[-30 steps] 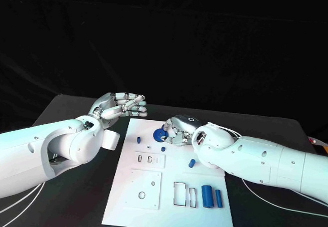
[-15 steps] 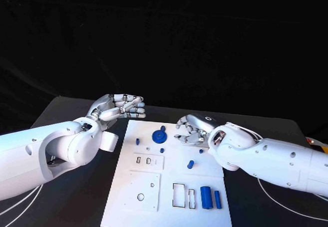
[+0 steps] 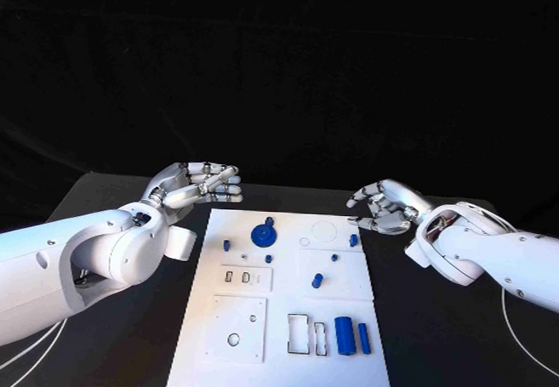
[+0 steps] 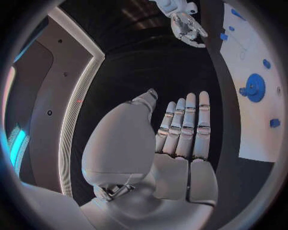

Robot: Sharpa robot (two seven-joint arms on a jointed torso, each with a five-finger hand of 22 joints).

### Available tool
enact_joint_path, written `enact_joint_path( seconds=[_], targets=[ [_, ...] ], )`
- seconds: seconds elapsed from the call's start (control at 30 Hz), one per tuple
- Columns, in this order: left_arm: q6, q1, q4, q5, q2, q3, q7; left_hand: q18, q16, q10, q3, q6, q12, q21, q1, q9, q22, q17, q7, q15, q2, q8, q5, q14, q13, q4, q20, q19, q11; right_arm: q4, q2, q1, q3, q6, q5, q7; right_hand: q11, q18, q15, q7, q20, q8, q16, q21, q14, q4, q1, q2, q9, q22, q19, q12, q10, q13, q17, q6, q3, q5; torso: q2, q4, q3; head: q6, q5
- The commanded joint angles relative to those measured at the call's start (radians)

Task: Assemble the parts on the task board

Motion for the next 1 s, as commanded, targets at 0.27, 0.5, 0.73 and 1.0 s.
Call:
enact_joint_path(
  seconds=[0.27, 0.5, 0.73, 1.0],
  targets=[
    [0.019, 0.0, -0.003, 0.003, 0.002, 0.001, 0.01, 0.014, -0.007, 0.003, -0.005, -0.006, -0.004, -0.005, -0.004, -0.001, -0.001, 0.002, 0.018, 0.002, 0.006, -0.003, -0.006, -0.007, 0.001, 0.0, 0.003, 0.002, 0.004, -0.049, -0.012, -0.044, -0.004, 0.045, 0.019, 0.063, 0.001, -0.003, 0.002, 0.01, 0.001, -0.022, 0.005, -0.005, 0.097, -0.034, 0.035, -0.01, -0.006, 0.092, -0.002, -0.016, -0.015, -0.011, 0.22, -0.02, 0.003, -0.015, 0.002, -0.0015, 0.0026, -0.002, -0.007],
    [0.02, 0.0, -0.004, 0.003, 0.002, 0.0, 0.01, 0.014, -0.007, 0.003, -0.005, -0.006, -0.004, -0.005, -0.004, -0.001, -0.001, 0.002, 0.018, 0.002, 0.006, -0.003, -0.006, -0.007, 0.001, 0.0, 0.003, 0.002, 0.004, -0.073, 0.007, -0.067, -0.004, 0.047, -0.007, 0.046, 0.011, -0.002, 0.011, 0.021, 0.009, -0.049, 0.005, -0.01, 0.097, -0.044, 0.033, -0.012, -0.014, 0.088, -0.005, -0.028, -0.031, -0.025, 0.22, -0.054, -0.004, -0.019, 0.002, 0.0014, 0.002, -0.009, -0.004],
    [0.02, 0.0, -0.004, 0.003, 0.0, 0.0, 0.01, 0.014, -0.007, 0.003, -0.005, -0.006, -0.004, -0.005, -0.004, -0.001, -0.001, 0.002, 0.018, 0.002, 0.006, -0.003, -0.006, -0.007, 0.001, 0.0, 0.003, 0.002, 0.004, -0.092, 0.026, -0.08, -0.004, 0.045, -0.021, 0.032, 0.016, -0.002, 0.015, 0.026, 0.012, -0.061, 0.005, -0.012, 0.097, -0.046, 0.031, -0.011, -0.018, 0.088, -0.006, -0.034, -0.038, -0.032, 0.22, -0.07, -0.01, -0.02, 0.002, -0.0017, 0.0005, -0.013, 0.001],
    [0.019, 0.0, -0.003, 0.003, -0.003, 0.0, 0.01, 0.014, -0.007, 0.003, -0.005, -0.006, -0.005, -0.005, -0.003, -0.001, -0.002, 0.003, 0.017, 0.002, 0.006, -0.003, -0.006, -0.007, 0.001, -0.001, 0.003, 0.002, 0.004, -0.103, 0.046, -0.092, -0.004, 0.052, -0.033, 0.024, 0.017, -0.002, 0.017, 0.027, 0.014, -0.062, 0.005, -0.012, 0.097, -0.046, 0.031, -0.009, -0.018, 0.089, -0.006, -0.031, -0.035, -0.028, 0.22, -0.069, -0.011, -0.021, 0.001, 0.0, 0.0, -0.018, 0.001]
  ],
)
